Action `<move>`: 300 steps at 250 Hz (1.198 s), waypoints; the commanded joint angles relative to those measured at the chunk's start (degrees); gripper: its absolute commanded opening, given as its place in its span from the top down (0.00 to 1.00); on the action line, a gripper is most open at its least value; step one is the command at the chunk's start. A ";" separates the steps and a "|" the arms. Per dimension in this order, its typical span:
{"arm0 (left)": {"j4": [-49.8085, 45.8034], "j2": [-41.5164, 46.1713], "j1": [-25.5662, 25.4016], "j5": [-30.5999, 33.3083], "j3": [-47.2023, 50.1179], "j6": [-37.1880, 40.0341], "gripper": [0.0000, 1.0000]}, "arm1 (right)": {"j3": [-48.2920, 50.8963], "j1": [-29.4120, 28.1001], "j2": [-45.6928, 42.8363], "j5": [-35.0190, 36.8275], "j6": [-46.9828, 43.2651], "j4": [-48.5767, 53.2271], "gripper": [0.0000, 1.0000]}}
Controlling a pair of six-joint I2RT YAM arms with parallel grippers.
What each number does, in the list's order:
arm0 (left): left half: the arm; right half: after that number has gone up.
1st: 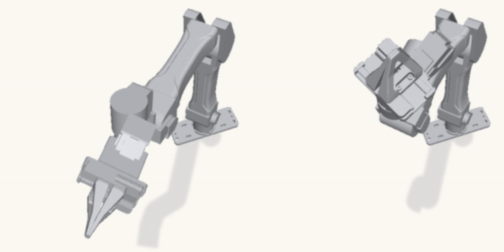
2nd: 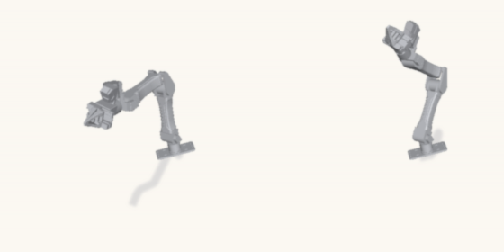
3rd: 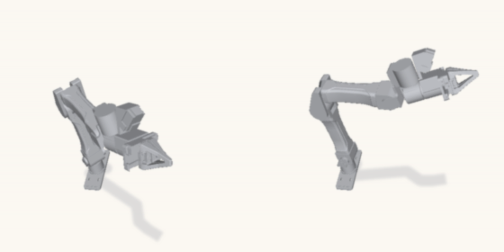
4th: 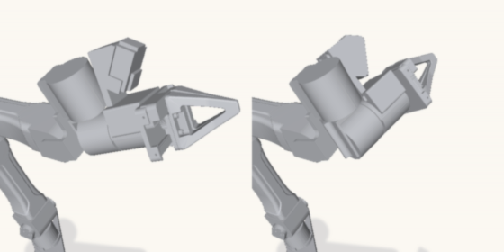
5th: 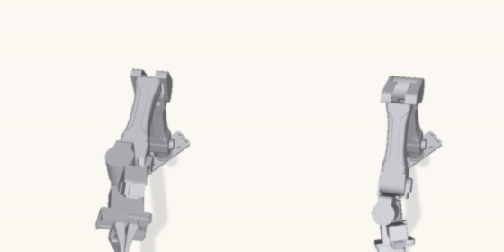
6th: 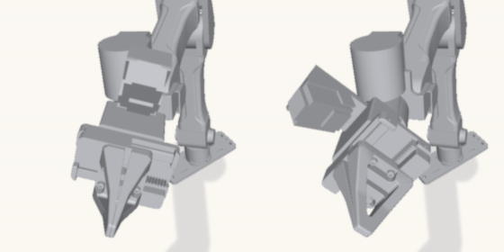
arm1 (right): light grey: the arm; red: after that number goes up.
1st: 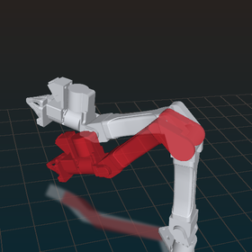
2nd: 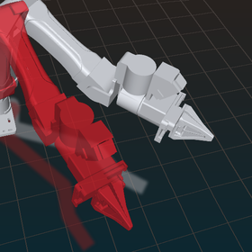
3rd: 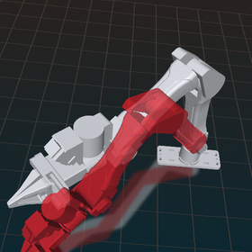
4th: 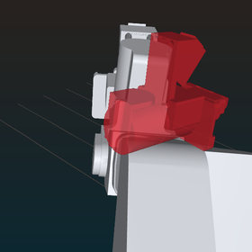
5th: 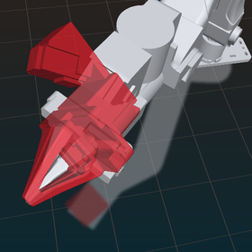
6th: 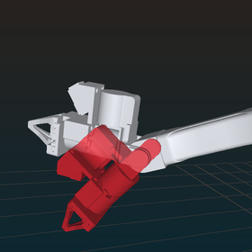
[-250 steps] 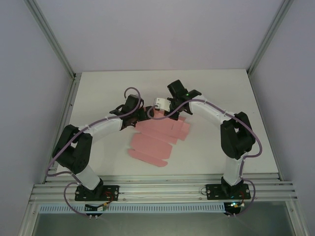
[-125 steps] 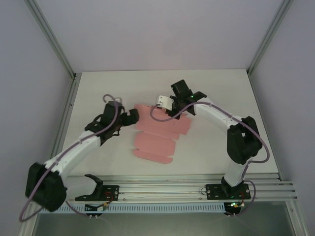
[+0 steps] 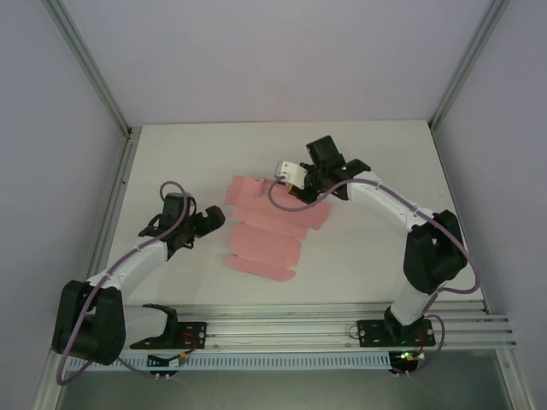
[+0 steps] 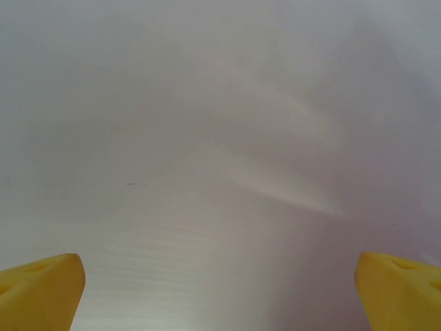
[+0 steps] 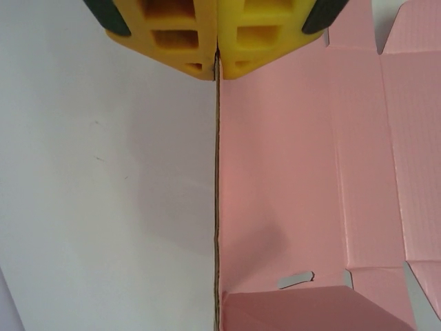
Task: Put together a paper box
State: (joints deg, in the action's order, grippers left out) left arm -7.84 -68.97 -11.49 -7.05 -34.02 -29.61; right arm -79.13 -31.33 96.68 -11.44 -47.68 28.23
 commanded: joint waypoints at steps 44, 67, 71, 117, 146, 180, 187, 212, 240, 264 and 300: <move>13.44 -3.98 0.19 -14.73 1.45 -0.01 0.00 | 0.88 1.18 -3.34 -5.93 3.53 -2.33 1.00; 18.07 -5.58 -0.19 -18.85 2.73 -0.15 0.00 | 0.61 1.42 -3.40 -6.84 4.25 -2.64 1.00; 19.17 -5.77 -0.32 -19.74 3.08 -0.14 0.00 | 0.61 1.45 -3.35 -6.84 4.41 -2.71 1.00; 23.38 -7.70 -2.24 -21.33 3.84 -0.05 0.00 | 0.08 1.54 -3.04 -8.35 5.17 -2.46 1.00; 24.86 -10.27 -3.76 -21.42 2.74 0.62 0.00 | 0.23 1.52 -2.84 -10.03 5.22 -2.25 1.00; 27.54 -13.74 -5.67 -21.53 1.27 0.58 0.06 | 0.64 1.54 -2.64 -10.92 5.50 -2.32 1.00; 27.90 -14.36 -5.99 -21.19 0.92 0.44 0.07 | 0.69 1.45 -2.71 -11.09 5.49 -2.25 1.00; 29.70 -16.23 -7.28 -19.46 0.02 -0.65 0.22 | 1.21 1.50 -2.90 -12.44 5.49 -2.38 1.00; 36.63 -18.22 -8.54 -19.68 0.89 -2.81 0.32 | 1.68 1.43 -2.90 -13.90 6.05 -2.53 1.00; 43.72 -20.07 -9.17 -20.40 2.27 -5.48 0.37 | 2.46 1.46 -2.97 -14.24 6.80 -3.28 1.00; 40.04 -21.25 -11.59 -15.83 0.72 -3.59 0.47 | 3.09 1.46 -3.04 -14.92 7.39 -3.68 1.00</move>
State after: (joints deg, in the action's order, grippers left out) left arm 30.68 -89.34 -20.32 -25.47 -32.45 -33.98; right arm -76.88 -29.61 94.98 -20.71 -42.19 27.18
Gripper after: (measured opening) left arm 0.588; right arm 0.050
